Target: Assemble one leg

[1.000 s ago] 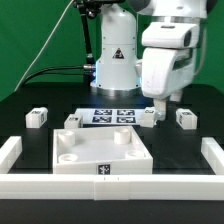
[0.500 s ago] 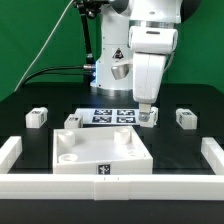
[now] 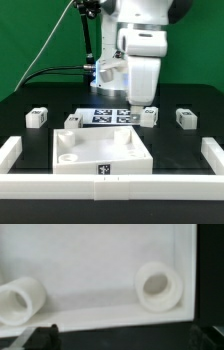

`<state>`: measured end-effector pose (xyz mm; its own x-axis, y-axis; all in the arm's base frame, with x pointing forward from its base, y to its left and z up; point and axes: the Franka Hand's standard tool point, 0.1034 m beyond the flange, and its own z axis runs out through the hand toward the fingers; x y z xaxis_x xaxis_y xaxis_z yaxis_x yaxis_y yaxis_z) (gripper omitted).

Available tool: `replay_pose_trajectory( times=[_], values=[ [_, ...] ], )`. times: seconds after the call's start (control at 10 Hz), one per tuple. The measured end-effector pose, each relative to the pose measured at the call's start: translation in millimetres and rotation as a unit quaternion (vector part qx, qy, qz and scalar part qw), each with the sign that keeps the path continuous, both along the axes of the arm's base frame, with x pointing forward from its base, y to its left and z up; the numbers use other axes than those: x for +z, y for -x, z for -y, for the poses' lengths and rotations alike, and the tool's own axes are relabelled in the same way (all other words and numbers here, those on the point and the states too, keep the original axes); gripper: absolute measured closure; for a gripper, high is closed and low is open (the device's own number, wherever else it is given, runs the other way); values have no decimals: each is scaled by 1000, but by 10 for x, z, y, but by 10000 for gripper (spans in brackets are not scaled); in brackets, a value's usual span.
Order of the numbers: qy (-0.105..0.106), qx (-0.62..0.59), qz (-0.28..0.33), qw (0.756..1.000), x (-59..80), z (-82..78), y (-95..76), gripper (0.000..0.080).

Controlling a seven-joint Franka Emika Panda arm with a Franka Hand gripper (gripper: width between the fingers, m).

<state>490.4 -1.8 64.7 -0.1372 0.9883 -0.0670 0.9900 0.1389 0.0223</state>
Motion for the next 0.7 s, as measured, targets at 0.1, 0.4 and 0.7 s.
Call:
replay_pose_trajectory(
  times=[0.1,0.4,0.7],
  values=[
    [0,28,-4,1000,-26,89,44,150],
    [2,45,-10,999,-51,188,91,150],
    [2,46,-11,999,-68,202,102,150]
  ],
)
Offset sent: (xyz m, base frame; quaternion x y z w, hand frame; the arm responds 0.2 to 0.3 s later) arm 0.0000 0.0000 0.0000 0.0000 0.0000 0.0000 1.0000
